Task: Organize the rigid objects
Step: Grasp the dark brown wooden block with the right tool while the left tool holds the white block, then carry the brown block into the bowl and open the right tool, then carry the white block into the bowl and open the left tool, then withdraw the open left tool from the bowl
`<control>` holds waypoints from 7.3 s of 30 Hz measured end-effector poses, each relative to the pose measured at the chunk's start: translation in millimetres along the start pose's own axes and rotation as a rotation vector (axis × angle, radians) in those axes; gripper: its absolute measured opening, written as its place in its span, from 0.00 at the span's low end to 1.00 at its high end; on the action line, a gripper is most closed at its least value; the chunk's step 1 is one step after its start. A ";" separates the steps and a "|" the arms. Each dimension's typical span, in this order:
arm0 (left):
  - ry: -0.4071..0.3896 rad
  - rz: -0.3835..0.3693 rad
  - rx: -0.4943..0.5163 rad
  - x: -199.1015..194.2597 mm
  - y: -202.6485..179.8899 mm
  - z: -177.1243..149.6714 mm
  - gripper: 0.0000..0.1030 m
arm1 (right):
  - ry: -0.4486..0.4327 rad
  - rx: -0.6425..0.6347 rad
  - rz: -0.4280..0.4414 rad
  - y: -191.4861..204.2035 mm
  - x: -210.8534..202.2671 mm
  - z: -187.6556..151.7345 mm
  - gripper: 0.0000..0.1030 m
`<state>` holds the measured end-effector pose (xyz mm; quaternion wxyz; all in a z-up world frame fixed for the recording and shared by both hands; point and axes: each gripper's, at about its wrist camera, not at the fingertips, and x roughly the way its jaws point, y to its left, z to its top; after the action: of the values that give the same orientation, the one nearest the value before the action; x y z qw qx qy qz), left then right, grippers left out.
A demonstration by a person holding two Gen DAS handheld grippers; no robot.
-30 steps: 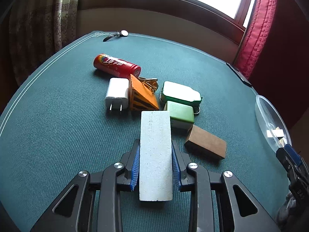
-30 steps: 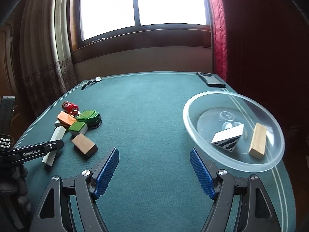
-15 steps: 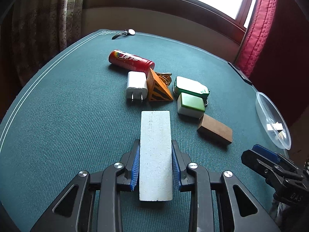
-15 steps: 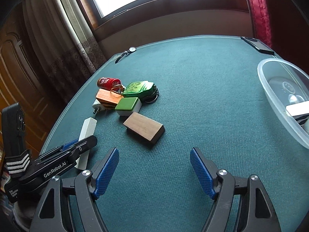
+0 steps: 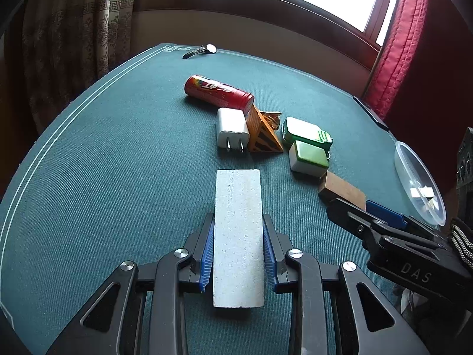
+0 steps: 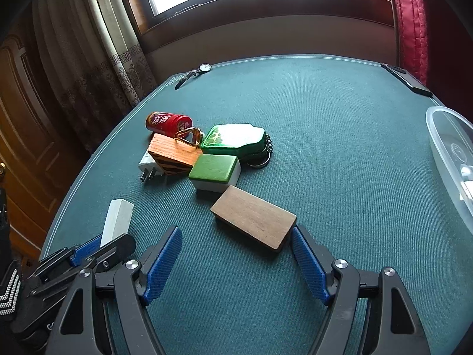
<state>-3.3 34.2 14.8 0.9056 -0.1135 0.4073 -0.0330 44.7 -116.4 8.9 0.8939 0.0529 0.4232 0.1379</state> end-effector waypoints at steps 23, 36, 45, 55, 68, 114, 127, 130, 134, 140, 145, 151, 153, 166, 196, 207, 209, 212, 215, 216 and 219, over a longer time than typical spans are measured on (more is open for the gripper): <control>0.002 -0.006 -0.006 -2.0 2.6 0.1 0.30 | -0.026 -0.062 -0.090 0.6 5.4 5.7 0.63; -0.001 -0.015 0.004 -4.8 -8.5 -0.7 0.29 | -0.112 0.031 -0.109 -36.6 -36.9 4.4 0.63; 0.000 -0.031 0.033 -6.5 -26.8 -0.3 0.29 | -0.191 0.099 -0.174 -77.4 -75.0 1.0 0.63; -0.006 -0.051 0.081 -10.3 -50.5 3.6 0.29 | -0.248 0.197 -0.282 -136.3 -109.6 -8.2 0.63; -0.002 -0.079 0.141 -11.2 -80.4 4.6 0.29 | -0.252 0.257 -0.353 -182.2 -110.2 -11.1 0.63; 0.020 -0.288 0.334 30.4 -247.0 49.1 0.29 | -0.337 0.299 -0.438 -205.2 -136.3 -52.6 0.72; 0.059 -0.323 0.384 63.5 -301.6 56.1 0.29 | -0.332 0.327 -0.400 -211.4 -135.5 -53.9 0.74; 0.061 -0.328 0.389 69.7 -311.0 58.8 0.30 | -0.330 0.331 -0.394 -211.6 -136.0 -54.8 0.74; 0.063 -0.333 0.393 77.1 -321.6 62.4 0.30 | -0.328 0.338 -0.387 -213.1 -135.8 -54.9 0.74; 0.075 -0.345 0.380 88.3 -330.3 65.7 0.30 | -0.323 0.343 -0.381 -215.7 -133.9 -54.3 0.74; 0.079 -0.310 0.333 97.6 -323.2 66.9 0.54 | -0.322 0.344 -0.379 -216.9 -133.8 -54.2 0.74; 0.083 -0.279 0.274 101.1 -304.1 65.4 0.65 | -0.318 0.349 -0.377 -217.5 -132.6 -53.9 0.74; 0.083 -0.264 0.277 100.3 -300.2 62.3 0.65 | -0.318 0.349 -0.378 -217.8 -132.5 -54.0 0.74; 0.105 -0.216 0.246 102.4 -279.5 48.4 0.65 | -0.318 0.348 -0.376 -219.6 -132.8 -53.6 0.75; 0.125 -0.214 0.327 104.6 -288.5 39.8 0.67 | -0.314 0.363 -0.374 -222.3 -132.8 -55.4 0.75; 0.089 -0.239 0.242 75.3 -248.5 40.0 0.71 | -0.344 0.321 -0.425 -210.2 -137.7 -56.6 0.77; 0.079 -0.234 0.229 70.2 -239.4 40.3 0.71 | -0.349 0.307 -0.436 -206.6 -138.0 -56.3 0.78; 0.065 -0.216 0.206 62.5 -221.5 40.1 0.71 | -0.347 0.290 -0.439 -201.4 -137.1 -55.9 0.79; 0.043 -0.188 0.183 57.1 -204.3 42.0 0.71 | -0.343 0.276 -0.441 -197.6 -136.1 -55.4 0.79; 0.038 -0.179 0.175 55.9 -198.5 42.9 0.71 | -0.340 0.276 -0.439 -196.5 -135.8 -55.7 0.79; 0.021 -0.152 0.154 50.2 -178.7 43.9 0.71 | -0.330 0.275 -0.436 -194.0 -134.3 -56.2 0.79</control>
<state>68.7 -139.4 48.0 0.9023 -0.0738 0.4032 -0.1339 -40.6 -342.3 31.8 0.9435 0.1033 0.2883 -0.1262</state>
